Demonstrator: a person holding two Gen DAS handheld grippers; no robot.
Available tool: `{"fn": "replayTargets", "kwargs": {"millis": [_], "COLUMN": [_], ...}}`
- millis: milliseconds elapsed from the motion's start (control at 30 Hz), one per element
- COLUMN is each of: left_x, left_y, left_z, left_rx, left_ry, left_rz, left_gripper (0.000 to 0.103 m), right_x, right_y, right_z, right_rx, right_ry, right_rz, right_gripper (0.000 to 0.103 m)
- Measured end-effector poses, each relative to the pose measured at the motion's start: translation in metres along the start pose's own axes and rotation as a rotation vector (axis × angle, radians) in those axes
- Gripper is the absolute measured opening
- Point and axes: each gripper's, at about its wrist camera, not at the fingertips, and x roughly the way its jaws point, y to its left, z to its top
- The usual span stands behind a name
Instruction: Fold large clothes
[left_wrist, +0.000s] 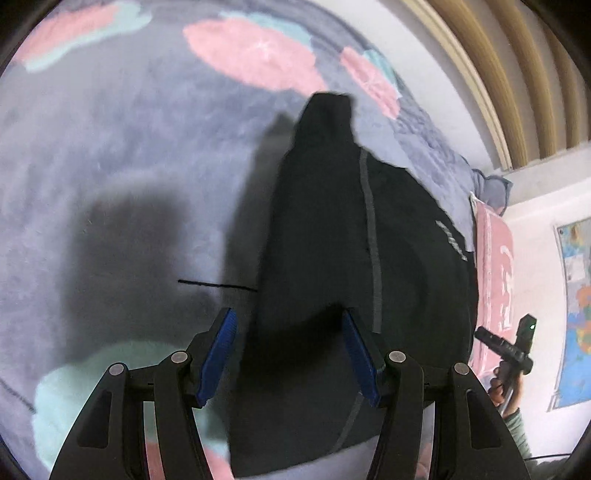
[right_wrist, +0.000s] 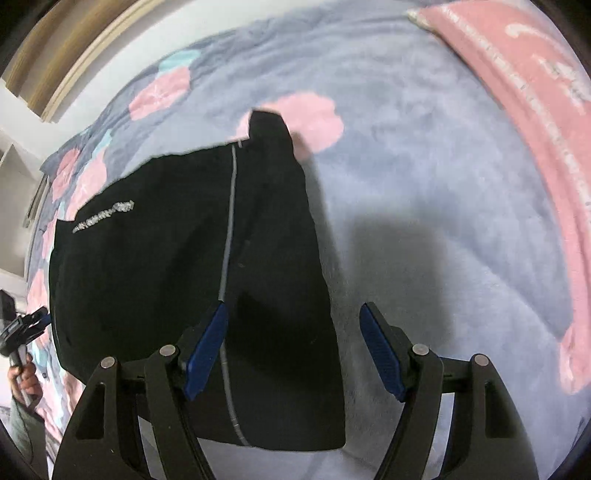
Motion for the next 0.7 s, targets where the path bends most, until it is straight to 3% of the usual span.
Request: {"fn": "replayTargets", "kwargs": {"millis": [367,433,600,667,700], "left_x": [0.047,0.055,0.081,0.085,0.085], "left_y": [0.019,0.017,0.013,0.017,0.017], "left_z": [0.008,0.007,0.008,0.007,0.006], "left_rx": [-0.115,-0.119,-0.152,-0.183,-0.19], "left_ry": [0.063,0.077,0.107,0.113,0.113], "left_rz": [-0.245,-0.261,-0.293,-0.321,-0.324], "left_gripper": [0.063,0.07,0.077,0.076,0.07], "right_x": [0.057,0.066,0.096,0.103,0.102], "right_y": [-0.019,-0.019,-0.042,-0.046,-0.044], "right_z": [0.01,0.012,0.007,0.005,0.005], "right_rx": [0.08,0.085,0.235,0.266,0.257], "right_ry": [0.108,0.124,0.172,0.176,0.176], "right_rz": [0.222,0.236,0.364,0.412,0.424], "right_gripper": [0.079,0.079,0.096,0.096,0.086]}}
